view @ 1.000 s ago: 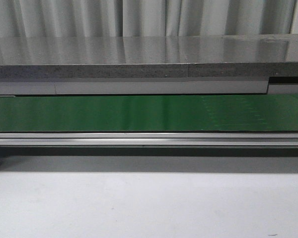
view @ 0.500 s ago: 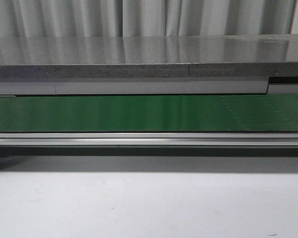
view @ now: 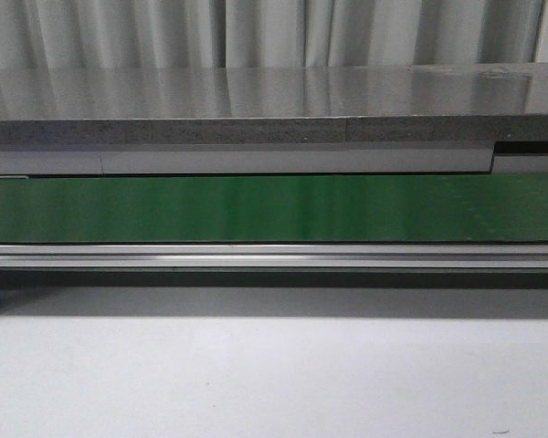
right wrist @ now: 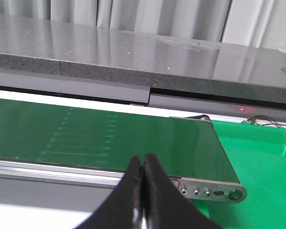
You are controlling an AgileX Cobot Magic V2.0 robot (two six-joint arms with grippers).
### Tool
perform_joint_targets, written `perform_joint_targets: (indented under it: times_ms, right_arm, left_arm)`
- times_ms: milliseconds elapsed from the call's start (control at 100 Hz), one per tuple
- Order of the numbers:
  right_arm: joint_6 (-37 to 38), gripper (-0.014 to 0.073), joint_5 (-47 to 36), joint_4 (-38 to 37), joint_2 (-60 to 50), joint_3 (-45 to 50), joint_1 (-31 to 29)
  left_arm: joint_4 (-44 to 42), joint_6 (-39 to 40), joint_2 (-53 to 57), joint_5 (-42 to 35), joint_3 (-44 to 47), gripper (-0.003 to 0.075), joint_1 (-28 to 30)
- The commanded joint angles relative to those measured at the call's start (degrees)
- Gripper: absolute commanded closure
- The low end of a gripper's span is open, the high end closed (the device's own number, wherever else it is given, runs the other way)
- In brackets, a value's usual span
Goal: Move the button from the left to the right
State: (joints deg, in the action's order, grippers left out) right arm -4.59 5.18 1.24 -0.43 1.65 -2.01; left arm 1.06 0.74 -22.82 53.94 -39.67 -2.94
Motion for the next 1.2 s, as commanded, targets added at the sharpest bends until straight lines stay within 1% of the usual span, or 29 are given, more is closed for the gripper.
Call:
perform_joint_targets:
  times_ms: [0, 390, 470, 520, 570, 610, 620, 640, 690, 710, 740, 760, 810, 860, 1000, 1130, 1190]
  right_arm:
    - [0.17, 0.0662, -4.84, -0.49, -1.04, 0.04, 0.01]
    - [0.17, 0.0662, -4.84, -0.49, -1.04, 0.04, 0.01]
    - [0.17, 0.0662, -4.84, -0.49, -1.04, 0.04, 0.01]
    - [0.17, 0.0662, -4.84, -0.49, -1.04, 0.04, 0.01]
    - [0.17, 0.0662, -4.84, -0.49, -1.04, 0.04, 0.01]
    - [0.17, 0.0662, -4.84, -0.49, -1.04, 0.04, 0.01]
    - [0.17, 0.0662, -4.84, -0.49, -1.04, 0.04, 0.01]
    - [0.17, 0.0662, -4.84, -0.49, -1.04, 0.04, 0.01]
    - [0.17, 0.0662, -4.84, -0.49, -1.04, 0.04, 0.01]
    - [0.17, 0.0662, -4.84, -0.49, -1.04, 0.04, 0.01]
    - [0.17, 0.0662, -4.84, -0.49, -1.04, 0.04, 0.01]
    - [0.17, 0.0662, -4.84, -0.49, -1.04, 0.04, 0.01]
    - [0.17, 0.0662, -4.84, -0.49, -1.04, 0.04, 0.01]
    - [0.17, 0.0662, -4.84, -0.49, -1.04, 0.04, 0.01]
    - [0.17, 0.0662, -4.84, -0.49, -1.04, 0.04, 0.01]
    - [0.17, 0.0662, -4.84, -0.49, -1.04, 0.04, 0.01]
    - [0.17, 0.0662, -4.84, -0.49, -1.04, 0.04, 0.01]
  left_arm:
    - [0.15, 0.67, -2.24, -0.29, -2.43, 0.0715, -0.27]
    - [-0.7, 0.67, -2.73, -0.75, -2.43, 0.0715, -0.27]
    - [-1.06, -0.07, -2.73, -0.62, -2.43, 0.0694, -0.27]
    - [-1.06, -1.32, -2.73, -0.62, -2.43, 0.0645, -0.27]
    - [-1.06, -2.31, -2.73, -0.62, -2.43, 0.0565, -0.27]
    - [-1.06, -2.61, -2.73, -0.62, -2.43, 0.0473, -0.27]
    - [-1.06, -2.61, -2.73, -0.62, -2.43, 0.044, -0.27]
    - [-1.06, -2.61, -2.73, -0.62, -2.43, 0.0404, -0.27]
    - [-1.06, -2.61, -2.73, -0.62, -2.43, 0.0259, -0.27]
    - [-1.06, -2.61, -2.73, -0.74, -2.43, 0.0225, -0.27]
    - [-1.4, -2.61, -2.73, -0.89, -2.43, 0.0149, -0.27]
    - [-1.54, -2.61, -2.73, -1.17, -2.43, 0.0113, -0.27]
    - [-1.88, -2.61, -2.73, -1.82, -2.43, 0.0055, -0.27]
    - [-1.88, -2.61, -2.73, -1.92, -2.53, 0.0038, -0.27]
    - [-2.7, -2.31, -2.96, -1.81, -2.53, 0.0046, -0.27]
    - [-8.34, 2.02, -6.23, 0.96, -4.4, 0.0046, -0.27]
    - [-10.02, 2.12, -8.58, 1.17, -5.21, 0.0046, -0.27]
